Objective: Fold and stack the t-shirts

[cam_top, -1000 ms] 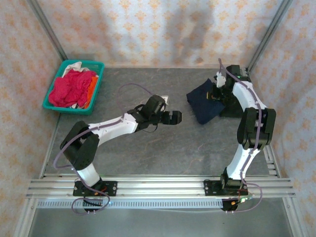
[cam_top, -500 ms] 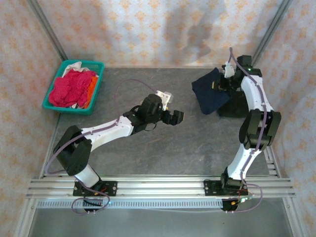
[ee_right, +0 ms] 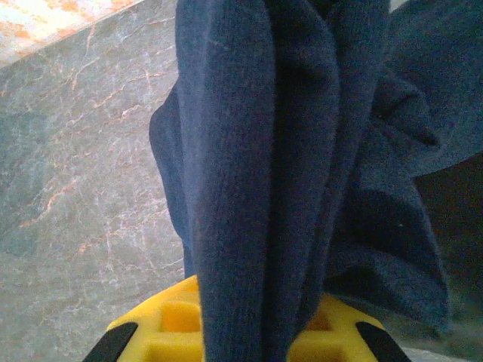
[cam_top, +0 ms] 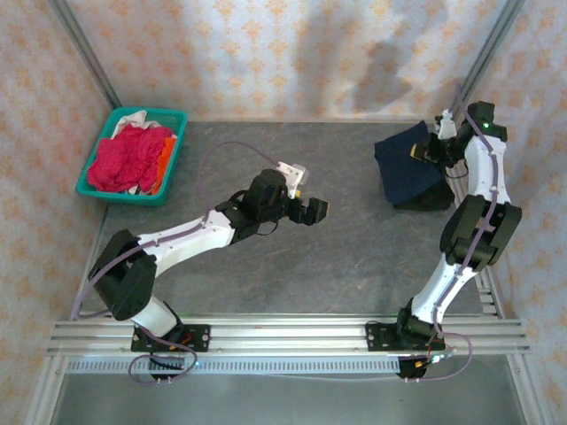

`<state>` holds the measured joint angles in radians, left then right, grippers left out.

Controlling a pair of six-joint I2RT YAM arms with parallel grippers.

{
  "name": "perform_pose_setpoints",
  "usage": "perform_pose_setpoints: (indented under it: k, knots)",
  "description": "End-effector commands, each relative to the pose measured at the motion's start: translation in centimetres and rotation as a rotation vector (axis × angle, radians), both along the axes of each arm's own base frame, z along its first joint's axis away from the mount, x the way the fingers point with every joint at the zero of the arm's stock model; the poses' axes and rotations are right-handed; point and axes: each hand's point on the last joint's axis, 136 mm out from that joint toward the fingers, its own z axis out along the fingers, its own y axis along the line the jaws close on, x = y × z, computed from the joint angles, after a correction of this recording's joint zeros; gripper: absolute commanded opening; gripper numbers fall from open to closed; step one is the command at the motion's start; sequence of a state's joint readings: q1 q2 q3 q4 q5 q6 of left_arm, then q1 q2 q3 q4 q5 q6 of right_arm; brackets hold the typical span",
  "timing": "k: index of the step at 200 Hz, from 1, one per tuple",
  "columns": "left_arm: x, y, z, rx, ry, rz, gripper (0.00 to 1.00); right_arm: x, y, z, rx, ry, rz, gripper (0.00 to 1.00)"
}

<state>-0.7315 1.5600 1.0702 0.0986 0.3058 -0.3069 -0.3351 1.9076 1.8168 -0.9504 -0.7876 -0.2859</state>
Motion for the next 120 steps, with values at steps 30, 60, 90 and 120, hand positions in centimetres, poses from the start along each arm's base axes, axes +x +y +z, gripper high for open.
perform_pose_setpoints:
  k: [30, 60, 90, 120]
  knots:
    - [-0.6, 0.9, 0.5, 0.015, -0.029, 0.010, 1.00, 2.0, -1.8, -2.9, -0.047, 0.052, -0.004, 0.00]
    - [-0.9, 1.7, 0.4, 0.028, -0.037, 0.030, 1.00, 1.9, -3.9, -6.1, -0.127, 0.147, -0.044, 0.00]
    - [-0.9, 1.8, 0.4, 0.022, -0.039, 0.037, 1.00, 1.6, -5.9, -8.6, -0.229, 0.190, -0.085, 0.00]
    - [-0.9, 1.9, 0.9, 0.019, -0.051, 0.039, 1.00, 1.4, -8.6, -10.1, -0.365, 0.220, -0.157, 0.00]
